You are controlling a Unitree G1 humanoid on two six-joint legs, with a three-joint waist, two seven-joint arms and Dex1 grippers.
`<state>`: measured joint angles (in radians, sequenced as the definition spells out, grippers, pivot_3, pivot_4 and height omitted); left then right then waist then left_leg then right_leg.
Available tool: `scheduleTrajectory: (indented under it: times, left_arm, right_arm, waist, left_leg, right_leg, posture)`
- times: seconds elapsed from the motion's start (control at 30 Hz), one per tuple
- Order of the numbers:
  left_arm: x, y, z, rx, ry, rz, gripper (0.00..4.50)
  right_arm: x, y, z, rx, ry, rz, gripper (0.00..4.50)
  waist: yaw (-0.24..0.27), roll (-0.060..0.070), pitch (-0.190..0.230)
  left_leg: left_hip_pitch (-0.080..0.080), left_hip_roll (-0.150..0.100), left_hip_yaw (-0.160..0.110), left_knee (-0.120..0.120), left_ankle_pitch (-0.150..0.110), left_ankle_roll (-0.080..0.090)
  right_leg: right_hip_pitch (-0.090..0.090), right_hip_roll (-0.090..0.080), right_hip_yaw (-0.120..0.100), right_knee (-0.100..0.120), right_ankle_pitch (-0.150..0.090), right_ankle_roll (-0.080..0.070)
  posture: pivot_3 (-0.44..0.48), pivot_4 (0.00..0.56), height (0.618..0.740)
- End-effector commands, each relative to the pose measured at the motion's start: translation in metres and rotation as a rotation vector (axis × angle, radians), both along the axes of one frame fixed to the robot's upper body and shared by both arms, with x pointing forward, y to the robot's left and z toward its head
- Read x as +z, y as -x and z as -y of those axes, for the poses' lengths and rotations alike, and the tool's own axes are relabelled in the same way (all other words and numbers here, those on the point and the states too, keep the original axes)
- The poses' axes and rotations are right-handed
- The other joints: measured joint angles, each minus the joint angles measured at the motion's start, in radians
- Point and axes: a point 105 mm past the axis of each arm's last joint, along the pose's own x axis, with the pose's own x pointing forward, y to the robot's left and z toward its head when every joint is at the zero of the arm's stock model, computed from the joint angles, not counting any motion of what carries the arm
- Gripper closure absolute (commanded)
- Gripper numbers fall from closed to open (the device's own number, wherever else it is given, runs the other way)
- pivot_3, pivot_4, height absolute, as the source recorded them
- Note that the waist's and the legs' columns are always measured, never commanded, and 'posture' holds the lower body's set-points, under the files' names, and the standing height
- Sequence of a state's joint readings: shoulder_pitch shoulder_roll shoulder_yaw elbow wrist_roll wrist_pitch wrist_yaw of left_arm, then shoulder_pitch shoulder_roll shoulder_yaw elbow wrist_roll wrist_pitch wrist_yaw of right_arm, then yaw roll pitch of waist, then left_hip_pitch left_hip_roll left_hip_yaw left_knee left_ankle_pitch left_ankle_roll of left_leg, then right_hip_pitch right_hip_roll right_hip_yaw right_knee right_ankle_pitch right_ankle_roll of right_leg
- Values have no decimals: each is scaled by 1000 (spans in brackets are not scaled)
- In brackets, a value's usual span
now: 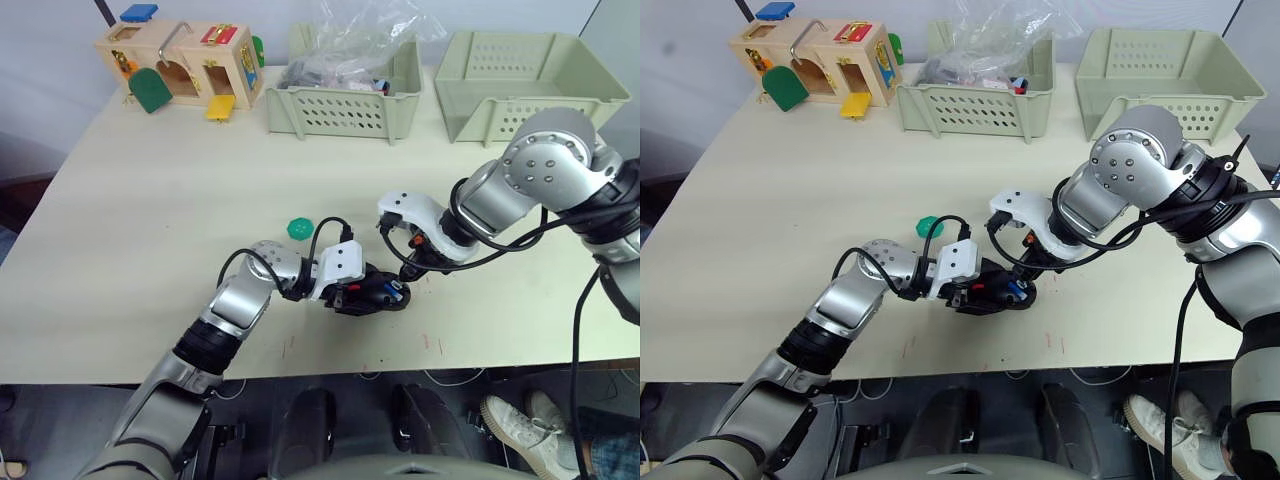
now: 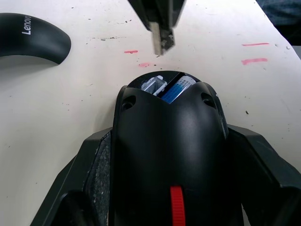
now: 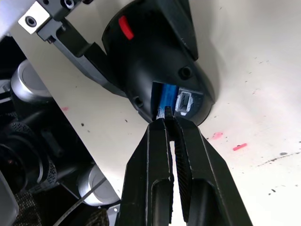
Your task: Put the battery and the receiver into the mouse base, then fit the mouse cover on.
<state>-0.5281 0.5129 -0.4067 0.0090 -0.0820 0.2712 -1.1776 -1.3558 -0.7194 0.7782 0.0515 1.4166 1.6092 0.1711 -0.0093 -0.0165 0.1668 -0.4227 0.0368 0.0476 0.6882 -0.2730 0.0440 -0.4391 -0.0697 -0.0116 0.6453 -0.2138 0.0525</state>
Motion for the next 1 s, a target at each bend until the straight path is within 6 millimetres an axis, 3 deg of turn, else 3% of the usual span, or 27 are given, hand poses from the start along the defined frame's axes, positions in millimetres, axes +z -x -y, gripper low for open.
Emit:
scheduleTrajectory:
  times: [0.03,1.0]
  left_arm:
    - [3,2,5,-26,-4,28,1616]
    - [-8,8,1,-22,-41,4,1616]
  right_arm:
    - [2,-5,-2,8,41,33,4500]
    - [-15,-6,-11,23,38,-14,4500]
  waist:
    - [-1,0,0]
    - [-2,0,0]
  left_leg:
    - [0,0,0,0,0,0]
    - [0,0,0,0,0,0]
  right_leg:
    - [0,0,0,0,0,0]
    - [0,0,0,1,0,0]
  posture:
    - [0,150,740]
    - [0,150,740]
